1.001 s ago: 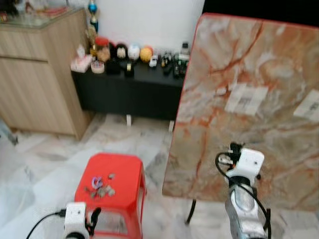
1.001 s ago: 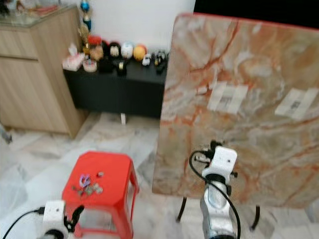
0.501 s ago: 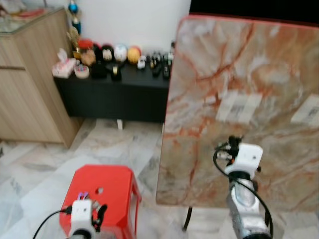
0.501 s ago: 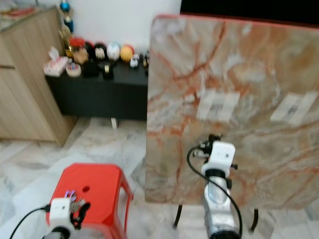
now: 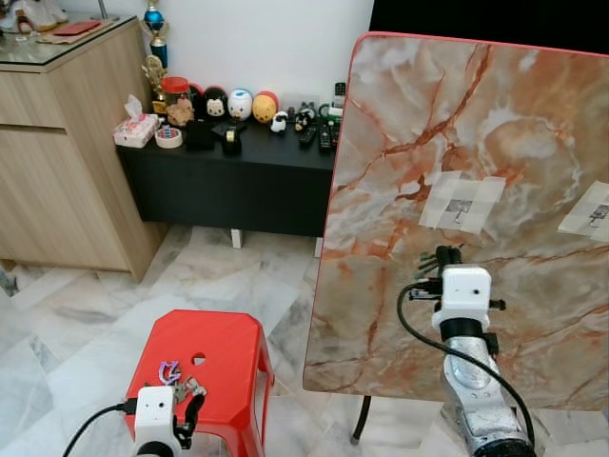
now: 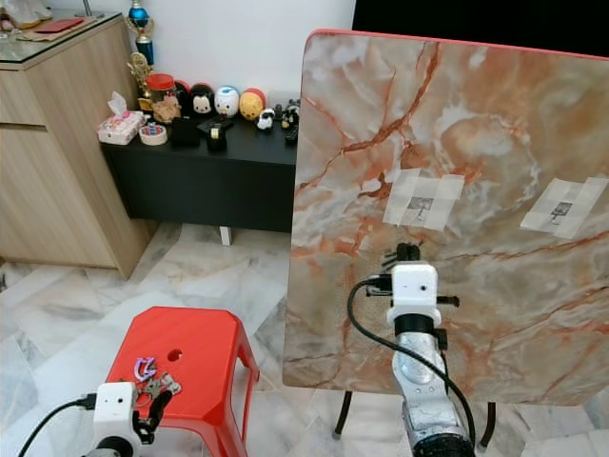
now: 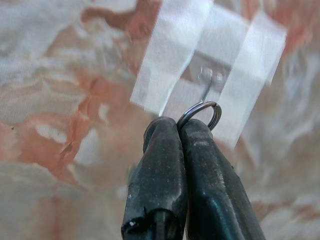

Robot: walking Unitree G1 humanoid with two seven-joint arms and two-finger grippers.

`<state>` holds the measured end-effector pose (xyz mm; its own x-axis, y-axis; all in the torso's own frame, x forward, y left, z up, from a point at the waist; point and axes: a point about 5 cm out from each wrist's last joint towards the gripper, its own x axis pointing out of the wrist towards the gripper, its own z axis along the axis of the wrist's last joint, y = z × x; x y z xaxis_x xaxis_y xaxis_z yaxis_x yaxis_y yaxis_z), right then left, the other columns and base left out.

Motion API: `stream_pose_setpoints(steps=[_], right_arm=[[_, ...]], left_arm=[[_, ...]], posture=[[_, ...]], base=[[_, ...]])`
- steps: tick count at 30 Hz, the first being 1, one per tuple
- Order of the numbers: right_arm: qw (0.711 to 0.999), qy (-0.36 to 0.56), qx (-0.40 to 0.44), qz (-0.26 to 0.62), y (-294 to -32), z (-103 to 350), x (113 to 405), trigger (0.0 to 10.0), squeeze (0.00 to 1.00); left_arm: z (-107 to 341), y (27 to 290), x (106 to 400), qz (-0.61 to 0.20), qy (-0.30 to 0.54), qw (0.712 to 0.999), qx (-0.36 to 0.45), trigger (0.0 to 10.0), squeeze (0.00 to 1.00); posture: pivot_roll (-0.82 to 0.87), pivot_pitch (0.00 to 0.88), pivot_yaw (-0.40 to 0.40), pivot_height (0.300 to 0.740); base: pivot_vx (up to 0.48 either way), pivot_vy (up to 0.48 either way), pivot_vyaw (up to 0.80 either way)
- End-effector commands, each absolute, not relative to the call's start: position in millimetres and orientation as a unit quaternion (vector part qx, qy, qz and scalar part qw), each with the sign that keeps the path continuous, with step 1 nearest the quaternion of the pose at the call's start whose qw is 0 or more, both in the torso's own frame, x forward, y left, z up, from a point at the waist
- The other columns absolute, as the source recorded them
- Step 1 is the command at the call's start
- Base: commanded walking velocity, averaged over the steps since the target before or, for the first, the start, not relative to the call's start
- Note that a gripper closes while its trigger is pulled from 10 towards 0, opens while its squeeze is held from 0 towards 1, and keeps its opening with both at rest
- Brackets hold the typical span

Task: Hang keys on a hook

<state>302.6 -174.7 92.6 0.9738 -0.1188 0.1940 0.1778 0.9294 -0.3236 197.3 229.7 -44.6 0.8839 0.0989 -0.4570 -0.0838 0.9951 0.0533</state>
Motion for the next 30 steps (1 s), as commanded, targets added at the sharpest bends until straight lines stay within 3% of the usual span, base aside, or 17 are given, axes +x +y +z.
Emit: stream_pose_setpoints(steps=[1, 30], right_arm=[[0.971, -0.113, -0.19, -0.085, -175.0, 106.0, 306.7, 10.0, 0.0], [0.955, -0.043, -0.259, -0.134, -196.4, 104.7, 327.9, 10.0, 0.0]], left_arm=[[-46.3, 225.3, 197.7, 0.04, 0.24, 0.97, 0.016, 10.0, 0.0], [-44.7, 223.8, 200.9, 0.042, 0.236, 0.971, 0.009, 10.0, 0.0]], posture=[[0.02, 0.0, -0.098, 0.74], [0.02, 0.007, -0.097, 0.74]], base=[[0.0, 0.0, 0.0], [0.0, 0.0, 0.0]])
